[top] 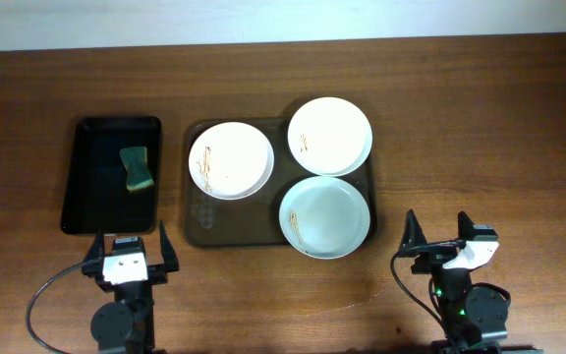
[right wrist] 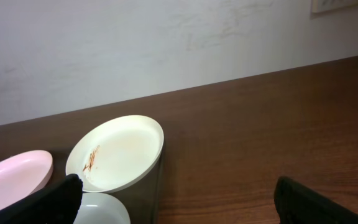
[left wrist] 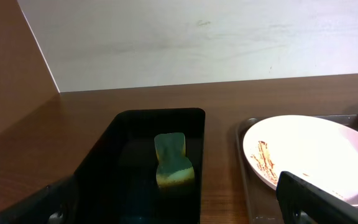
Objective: Clean dirty plates on tray and stack at the side
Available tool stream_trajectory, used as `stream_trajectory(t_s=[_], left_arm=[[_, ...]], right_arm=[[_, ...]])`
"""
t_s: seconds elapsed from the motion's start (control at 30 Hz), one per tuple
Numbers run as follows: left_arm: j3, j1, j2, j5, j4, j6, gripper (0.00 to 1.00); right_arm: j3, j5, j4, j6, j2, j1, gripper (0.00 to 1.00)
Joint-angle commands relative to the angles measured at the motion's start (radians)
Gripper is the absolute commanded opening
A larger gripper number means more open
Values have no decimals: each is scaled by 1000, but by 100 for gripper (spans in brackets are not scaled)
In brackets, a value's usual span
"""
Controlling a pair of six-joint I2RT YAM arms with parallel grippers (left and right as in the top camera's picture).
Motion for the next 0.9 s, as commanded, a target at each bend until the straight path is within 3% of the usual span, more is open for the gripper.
stream_trajectory(t_s=[0.0,0.53,0.7,0.87], left_arm=[[-6,-2,-5,12,-1,20,99],[-6,-2,-5,11,3,20,99],[-6,-2,-5,13,-1,19,99],[-5,-3,-5,156,48,16,99]], right_arm=[[-8,-2,-4,-7,-4,-6,98],[-8,4,31,-7,-4,-6,98],[-8,-72,0,4,4,-6,98],[-7,-170,11,5,10,-6,98]])
